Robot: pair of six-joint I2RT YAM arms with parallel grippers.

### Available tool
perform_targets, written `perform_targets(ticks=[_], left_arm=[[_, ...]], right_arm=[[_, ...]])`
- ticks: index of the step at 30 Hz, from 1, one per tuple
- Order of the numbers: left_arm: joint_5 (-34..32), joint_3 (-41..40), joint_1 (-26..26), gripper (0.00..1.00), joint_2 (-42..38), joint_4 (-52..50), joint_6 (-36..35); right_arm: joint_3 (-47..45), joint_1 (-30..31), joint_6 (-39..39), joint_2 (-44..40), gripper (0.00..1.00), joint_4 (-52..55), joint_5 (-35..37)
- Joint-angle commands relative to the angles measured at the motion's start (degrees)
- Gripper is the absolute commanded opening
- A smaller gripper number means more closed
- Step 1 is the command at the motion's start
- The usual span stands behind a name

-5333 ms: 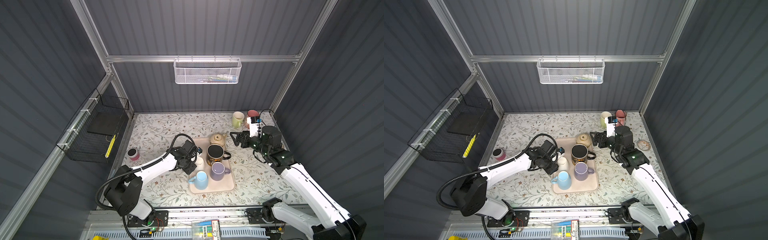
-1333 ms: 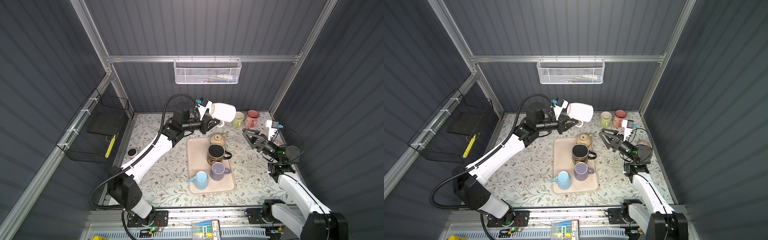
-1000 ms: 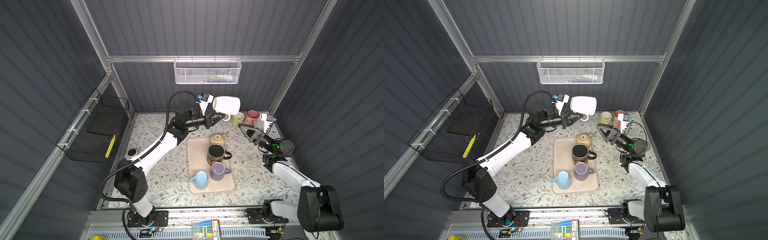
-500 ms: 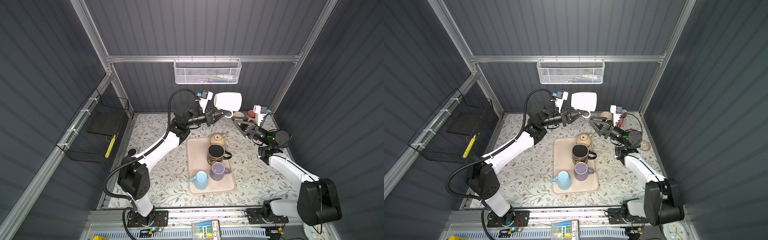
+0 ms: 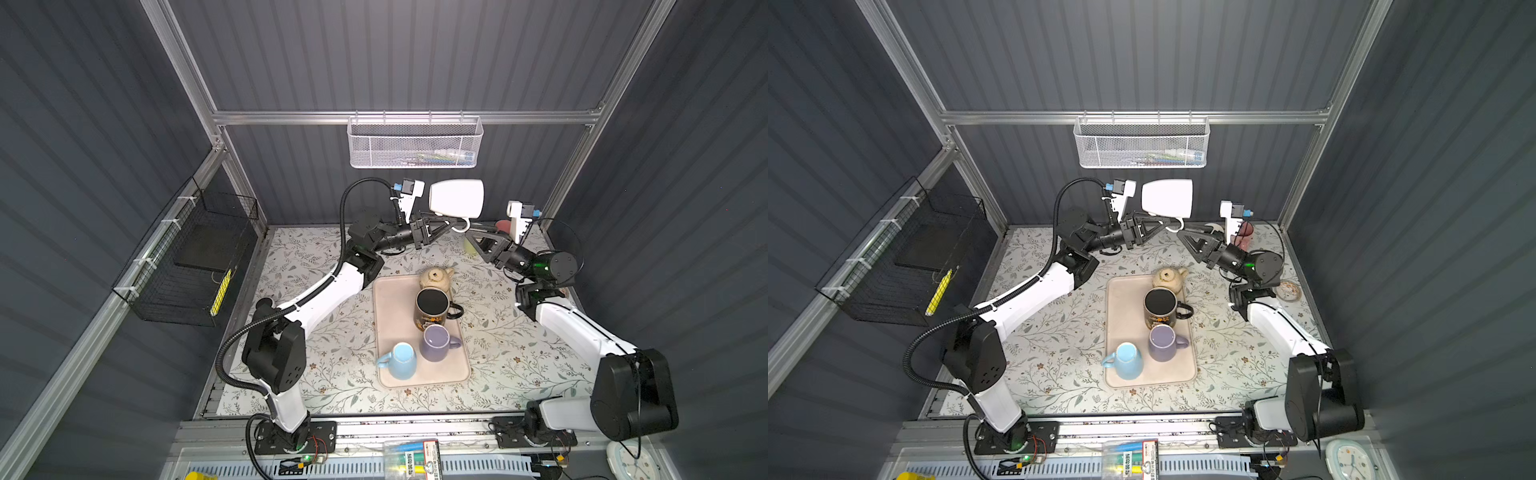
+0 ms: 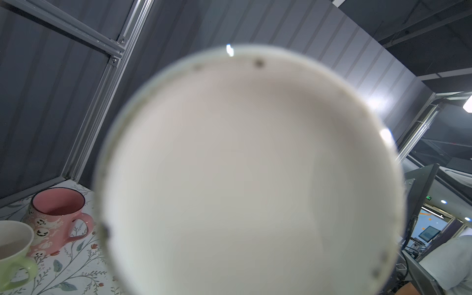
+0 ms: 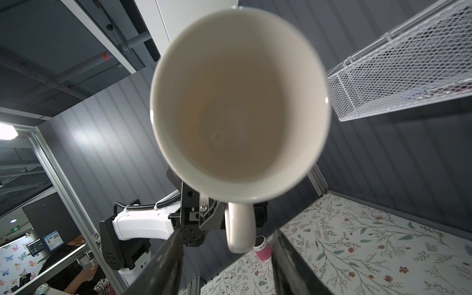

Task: Turn the mug right side up
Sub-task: Place the mug at the top-center of the table.

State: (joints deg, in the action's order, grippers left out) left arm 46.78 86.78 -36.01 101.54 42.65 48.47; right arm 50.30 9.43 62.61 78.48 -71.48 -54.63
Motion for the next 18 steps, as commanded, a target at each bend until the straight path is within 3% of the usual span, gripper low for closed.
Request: perform_targets(ticks=[1, 18], left_arm=[[0.3, 0.0, 0.1, 0.0, -0.1, 5.8, 2.4], [0.1, 0.8, -0.6, 0.0, 1.5, 6.3, 4.1]], right_arm=[[2.0, 0.1, -0.7, 0.5, 0.52, -1.4, 0.0], [4.8, 0.7, 1.6, 4.8, 0.34, -5.0, 0.2]])
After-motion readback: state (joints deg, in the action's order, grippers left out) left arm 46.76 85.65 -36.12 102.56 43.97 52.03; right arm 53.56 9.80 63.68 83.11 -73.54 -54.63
